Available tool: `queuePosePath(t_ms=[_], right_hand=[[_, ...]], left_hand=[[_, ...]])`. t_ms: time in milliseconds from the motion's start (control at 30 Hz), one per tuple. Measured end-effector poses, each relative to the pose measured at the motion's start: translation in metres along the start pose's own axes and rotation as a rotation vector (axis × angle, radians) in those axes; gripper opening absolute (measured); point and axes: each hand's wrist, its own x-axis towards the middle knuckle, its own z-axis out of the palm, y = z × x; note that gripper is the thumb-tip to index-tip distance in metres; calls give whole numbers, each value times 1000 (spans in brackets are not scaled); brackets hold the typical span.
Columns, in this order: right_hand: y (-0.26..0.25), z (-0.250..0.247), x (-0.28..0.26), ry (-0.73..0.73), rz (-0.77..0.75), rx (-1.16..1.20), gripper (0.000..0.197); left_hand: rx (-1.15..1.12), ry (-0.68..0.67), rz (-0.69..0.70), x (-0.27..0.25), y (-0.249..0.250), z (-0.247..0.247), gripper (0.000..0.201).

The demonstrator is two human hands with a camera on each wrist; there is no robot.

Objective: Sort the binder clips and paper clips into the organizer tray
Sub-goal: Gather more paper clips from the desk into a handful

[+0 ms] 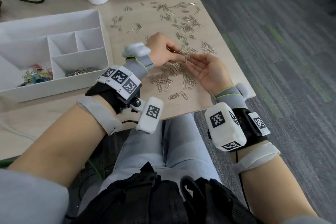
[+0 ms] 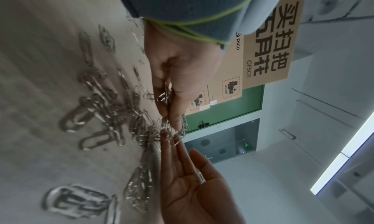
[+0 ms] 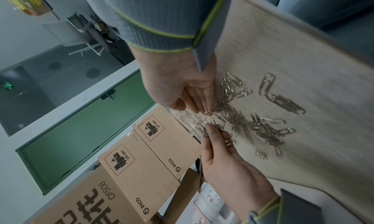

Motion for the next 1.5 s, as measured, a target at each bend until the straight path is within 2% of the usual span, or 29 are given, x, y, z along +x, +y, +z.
queuePosePath(t_ms=[167,333,400,467,533,600,700,767,833,933,1033,1167,1300,1500], right_hand=[[-4,12,11,-71,96,113,26],[-15,21,19,-134,155,111,36],[-21,27,26,-136,171,184,39],[-25,28,31,-132,173,269,38],[-30,30,39,-129,187,307,43],[-35,31,49,-105,189,319,47],[-42,30,58,-85,187,311,48],[-46,31,63,-76,187,289,51],[-49,31,67,-54,192,282,46],[-53,33,74,-7,199,310,32],[-56,34,76,-1,191,329,39],[-59,32,74,-8,177,329,32],[-60,27,73,-12,158,328,44],[-56,21,62,-1,124,349,34]], left_hand=[[32,-67,96,18,16,7,29],[28,-215,167,28,32,4,23],[9,-262,171,38,38,-3,22],[-34,-225,200,46,41,-9,18],[-82,-115,214,60,39,-16,14],[-85,13,159,79,33,-22,13],[22,155,56,110,16,-26,20],[152,179,-19,131,5,-27,27],[222,140,-86,148,-7,-24,35],[275,65,-115,168,-15,-17,52],[369,24,-131,184,-22,-7,71],[424,-61,-137,189,-20,-4,63],[434,-51,-16,177,-15,-5,44],[318,-71,121,141,-11,-7,26]])
